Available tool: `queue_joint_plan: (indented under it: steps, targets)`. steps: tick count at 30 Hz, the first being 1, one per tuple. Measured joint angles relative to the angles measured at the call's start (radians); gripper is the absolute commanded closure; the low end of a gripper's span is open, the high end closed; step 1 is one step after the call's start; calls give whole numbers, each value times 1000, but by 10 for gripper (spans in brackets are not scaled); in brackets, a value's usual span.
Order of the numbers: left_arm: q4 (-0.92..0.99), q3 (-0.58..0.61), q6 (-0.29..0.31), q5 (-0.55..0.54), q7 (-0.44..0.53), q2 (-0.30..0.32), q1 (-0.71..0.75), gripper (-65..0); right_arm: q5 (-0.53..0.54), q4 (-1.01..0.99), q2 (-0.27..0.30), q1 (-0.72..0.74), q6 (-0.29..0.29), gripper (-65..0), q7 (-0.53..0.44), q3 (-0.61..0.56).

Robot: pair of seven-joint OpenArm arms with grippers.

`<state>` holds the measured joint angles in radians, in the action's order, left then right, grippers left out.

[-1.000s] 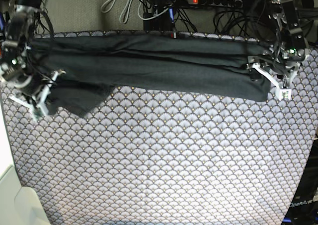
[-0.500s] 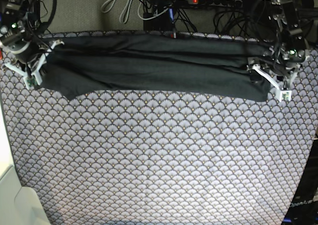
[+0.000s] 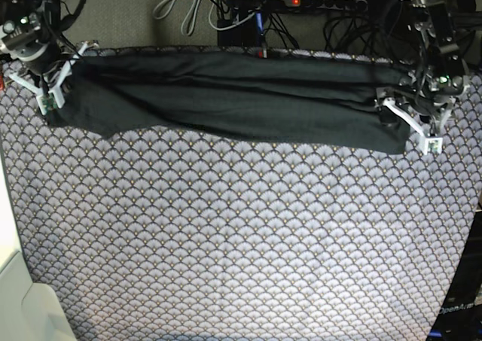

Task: Fold the T-shirt properly
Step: 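Fold the sleeve up onto the folded strip with the right gripper, then lift the left gripper off the strip end and move it inward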

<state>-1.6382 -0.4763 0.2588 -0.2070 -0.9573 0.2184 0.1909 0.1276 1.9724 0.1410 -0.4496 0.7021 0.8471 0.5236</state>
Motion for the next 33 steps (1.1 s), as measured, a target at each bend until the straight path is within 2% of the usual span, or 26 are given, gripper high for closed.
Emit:
queue_joint_plan:
  steps: [12, 19, 31, 33]
  targets:
    - [0, 0, 0, 0, 1, 1, -1, -543, 4, 0, -11, -37, 0, 0, -5, 20]
    - [0, 0, 0, 0, 1, 0, 0, -543, 1, -3, -62, -42, 0, 0, -2, 21]
    - [0, 0, 1, 0, 0, 0, 0, -544, 0, -34, -68, -14, 0, 0, -5, 19]
    - [0, 0, 31, 0, 0, 0, 0, -544, 0, -34, -67, -16, 0, 0, -1, 19]
